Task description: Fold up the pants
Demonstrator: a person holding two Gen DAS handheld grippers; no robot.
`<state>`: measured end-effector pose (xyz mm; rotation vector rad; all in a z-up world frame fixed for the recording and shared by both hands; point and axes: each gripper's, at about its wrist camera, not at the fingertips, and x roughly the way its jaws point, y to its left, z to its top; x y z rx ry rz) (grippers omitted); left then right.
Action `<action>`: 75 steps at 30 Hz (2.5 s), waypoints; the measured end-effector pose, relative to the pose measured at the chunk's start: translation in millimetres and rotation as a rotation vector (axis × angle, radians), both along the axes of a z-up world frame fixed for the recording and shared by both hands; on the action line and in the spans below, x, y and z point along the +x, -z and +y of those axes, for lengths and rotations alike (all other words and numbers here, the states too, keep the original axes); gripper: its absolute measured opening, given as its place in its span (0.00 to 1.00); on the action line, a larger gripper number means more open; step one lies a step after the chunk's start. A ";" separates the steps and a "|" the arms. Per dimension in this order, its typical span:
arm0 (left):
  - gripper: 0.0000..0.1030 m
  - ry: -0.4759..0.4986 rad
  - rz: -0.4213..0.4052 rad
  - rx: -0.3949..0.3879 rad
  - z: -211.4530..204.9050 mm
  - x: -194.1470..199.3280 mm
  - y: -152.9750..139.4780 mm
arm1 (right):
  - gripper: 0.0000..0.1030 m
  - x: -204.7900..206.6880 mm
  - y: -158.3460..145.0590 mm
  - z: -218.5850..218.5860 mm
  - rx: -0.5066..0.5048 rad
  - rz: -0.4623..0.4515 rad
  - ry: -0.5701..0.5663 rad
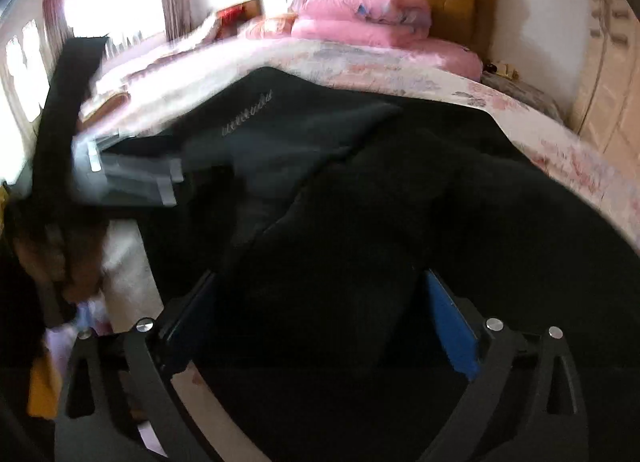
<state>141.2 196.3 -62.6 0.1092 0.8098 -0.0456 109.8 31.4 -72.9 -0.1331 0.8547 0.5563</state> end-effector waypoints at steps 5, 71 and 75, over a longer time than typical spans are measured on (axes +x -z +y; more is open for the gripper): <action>0.99 0.045 -0.011 -0.093 3.9 11.4 -49.0 | 0.93 -7.6 -22.1 -5.6 0.014 -0.050 0.016; 0.99 0.266 0.082 0.257 -230.0 102.8 -1.3 | 0.95 0.1 -14.2 -224.7 -0.251 0.008 0.583; 0.99 0.261 0.068 0.277 -233.8 101.3 0.5 | 0.96 -24.5 2.8 -212.5 -0.288 -0.074 0.564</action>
